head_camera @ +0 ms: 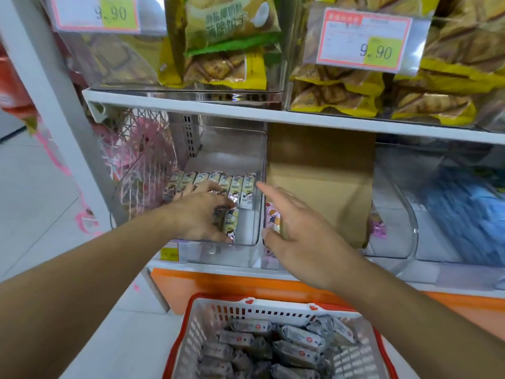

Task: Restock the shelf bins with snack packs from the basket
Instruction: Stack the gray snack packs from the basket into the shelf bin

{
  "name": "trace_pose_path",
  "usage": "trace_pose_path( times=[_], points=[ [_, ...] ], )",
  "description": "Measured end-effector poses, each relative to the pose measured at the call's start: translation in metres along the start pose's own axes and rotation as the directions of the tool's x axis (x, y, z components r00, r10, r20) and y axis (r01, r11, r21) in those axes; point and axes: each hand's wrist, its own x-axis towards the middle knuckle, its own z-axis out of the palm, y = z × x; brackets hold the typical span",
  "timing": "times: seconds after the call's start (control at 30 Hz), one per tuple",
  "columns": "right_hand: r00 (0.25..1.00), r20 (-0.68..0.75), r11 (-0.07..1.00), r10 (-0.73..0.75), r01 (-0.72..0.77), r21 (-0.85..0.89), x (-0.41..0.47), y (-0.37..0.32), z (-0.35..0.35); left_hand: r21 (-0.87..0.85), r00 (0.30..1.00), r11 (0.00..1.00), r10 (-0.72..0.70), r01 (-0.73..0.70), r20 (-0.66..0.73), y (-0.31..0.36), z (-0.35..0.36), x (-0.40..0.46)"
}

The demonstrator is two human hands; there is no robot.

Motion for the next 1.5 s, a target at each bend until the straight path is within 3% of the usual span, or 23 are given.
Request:
trace_pose_path(
  times=[0.3, 0.43, 0.5, 0.57, 0.67, 0.77, 0.83, 0.9, 1.03, 1.13, 1.23, 1.33, 1.43, 1.5],
  points=[
    [1.0, -0.003, 1.0, 0.0, 0.0, -0.001, -0.001, 0.003, 0.0, 0.061, 0.99, 0.995, -0.086, 0.08, 0.109, 0.011, -0.004, -0.001],
    [1.0, -0.006, 1.0, -0.005, 0.005, 0.012, -0.003, 0.005, -0.001, -0.03, 0.985, 0.994, -0.095, 0.101, 0.141, 0.003, -0.009, -0.008],
    [0.999, -0.041, 1.0, 0.003, -0.002, 0.021, -0.008, 0.003, -0.005, -0.177, 0.997, 0.982, -0.063, 0.071, 0.05, 0.0, -0.012, -0.018],
    [0.991, -0.131, 1.0, 0.005, -0.002, 0.021, -0.017, -0.001, -0.011, -0.341, 0.984, 0.94, -0.033, -0.029, -0.177, 0.004, -0.009, -0.039],
    [0.96, -0.28, 0.998, -0.014, 0.032, 0.062, -0.036, -0.001, -0.017, -0.433, 0.837, 0.871, -0.048, -0.232, -0.545, 0.026, 0.004, -0.084],
    [0.951, -0.308, 0.985, 0.04, 0.014, 0.17, -0.058, 0.006, -0.016, -0.452, 0.776, 0.831, -0.04, -0.324, -0.629, 0.052, 0.022, -0.127],
    [0.963, -0.247, 0.976, 0.108, -0.056, 0.21, -0.073, 0.018, -0.008, -0.478, 0.817, 0.826, -0.037, -0.299, -0.575, 0.062, 0.041, -0.142],
    [0.972, -0.147, 0.979, 0.183, -0.168, 0.112, -0.088, 0.04, 0.008, -0.503, 0.87, 0.834, -0.061, -0.225, -0.49, 0.064, 0.072, -0.15],
    [0.896, 0.051, 0.892, 0.441, -0.431, -0.133, -0.114, 0.097, 0.05, -0.415, 0.962, 0.903, -0.202, 0.11, -0.184, 0.043, 0.154, -0.158],
    [0.813, 0.08, 0.81, 0.576, -0.555, -0.191, -0.128, 0.131, 0.075, -0.378, 0.905, 0.83, -0.421, 0.411, 0.058, 0.021, 0.205, -0.166],
    [0.777, 0.033, 0.766, 0.628, -0.61, -0.202, -0.136, 0.155, 0.1, -0.406, 0.824, 0.718, -0.517, 0.566, 0.233, 0.01, 0.246, -0.17],
    [0.744, -0.058, 0.735, 0.666, -0.668, -0.117, -0.14, 0.17, 0.123, -0.484, 0.783, 0.617, -0.526, 0.621, 0.334, 0.013, 0.263, -0.166],
    [0.69, -0.14, 0.698, 0.71, -0.716, 0.016, -0.142, 0.18, 0.138, -0.458, 0.772, 0.624, -0.543, 0.634, 0.33, 0.015, 0.265, -0.164],
    [0.647, -0.189, 0.66, 0.738, -0.751, 0.004, -0.143, 0.187, 0.147, -0.445, 0.766, 0.625, -0.55, 0.641, 0.331, 0.015, 0.265, -0.163]
  ],
)
